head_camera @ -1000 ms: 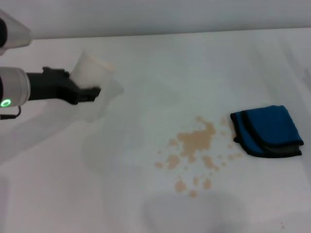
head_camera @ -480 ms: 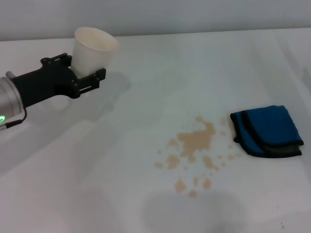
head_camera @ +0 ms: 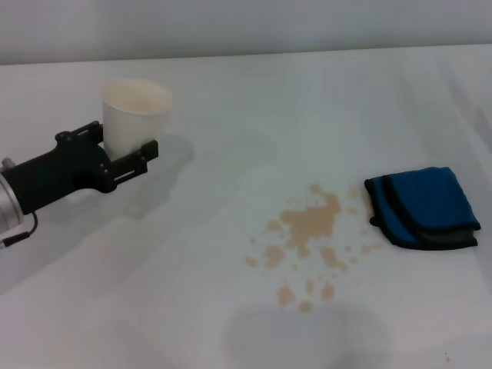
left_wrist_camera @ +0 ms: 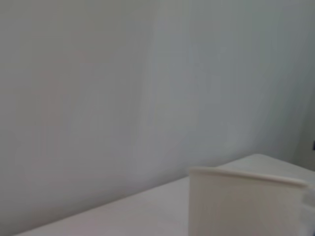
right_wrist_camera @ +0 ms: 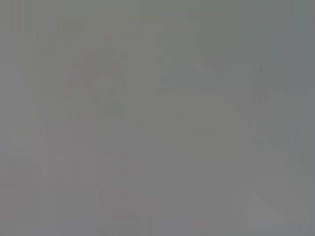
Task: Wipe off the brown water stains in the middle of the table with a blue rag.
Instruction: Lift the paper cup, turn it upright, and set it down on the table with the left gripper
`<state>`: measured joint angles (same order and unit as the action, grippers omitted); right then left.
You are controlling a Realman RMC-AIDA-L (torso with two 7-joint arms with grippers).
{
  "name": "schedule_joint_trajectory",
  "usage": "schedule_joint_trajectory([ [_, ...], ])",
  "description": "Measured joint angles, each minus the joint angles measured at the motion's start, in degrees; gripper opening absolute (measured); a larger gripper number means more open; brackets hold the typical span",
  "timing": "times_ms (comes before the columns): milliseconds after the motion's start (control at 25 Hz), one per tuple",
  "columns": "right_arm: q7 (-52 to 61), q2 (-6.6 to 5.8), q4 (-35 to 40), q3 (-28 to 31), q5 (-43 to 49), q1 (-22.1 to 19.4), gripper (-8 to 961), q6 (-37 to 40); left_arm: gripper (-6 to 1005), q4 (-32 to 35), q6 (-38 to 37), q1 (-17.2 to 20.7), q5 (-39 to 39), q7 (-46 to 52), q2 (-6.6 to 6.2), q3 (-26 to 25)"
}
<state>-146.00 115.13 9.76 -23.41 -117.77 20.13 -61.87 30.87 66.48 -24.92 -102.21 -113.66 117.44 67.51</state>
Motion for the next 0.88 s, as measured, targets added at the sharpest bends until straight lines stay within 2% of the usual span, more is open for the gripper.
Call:
schedule_joint_trajectory([
  [200, -0.1, 0.00, 0.0, -1.0, 0.1, 0.0, 873, 0.2, 689, -1.2, 1.5, 0.0, 0.1, -0.5, -0.40, 0.2],
  [280, -0.1, 0.03, -0.2, -1.2, 0.1, 0.0, 873, 0.3, 689, -1.6, -1.0, 0.4, 0.5, -4.1, 0.51, 0.1],
  [440, -0.2, 0.07, -0.5, -1.8, 0.1, -0.2, 873, 0.3, 690, -1.8, -1.9, 0.5, 0.6, -5.5, 0.83, 0.1],
  [480, -0.2, 0.07, -0.6, -1.9, 0.1, -0.3, 873, 0.3, 690, -4.2, -4.1, 0.3, -0.4, -11.7, 1.37, 0.0],
  [880, -0.3, 0.09, -0.7, -2.6, 0.1, -0.6, 873, 0.3, 690, -10.7, -4.7, -0.3, -8.3, -25.7, 1.76, 0.4],
])
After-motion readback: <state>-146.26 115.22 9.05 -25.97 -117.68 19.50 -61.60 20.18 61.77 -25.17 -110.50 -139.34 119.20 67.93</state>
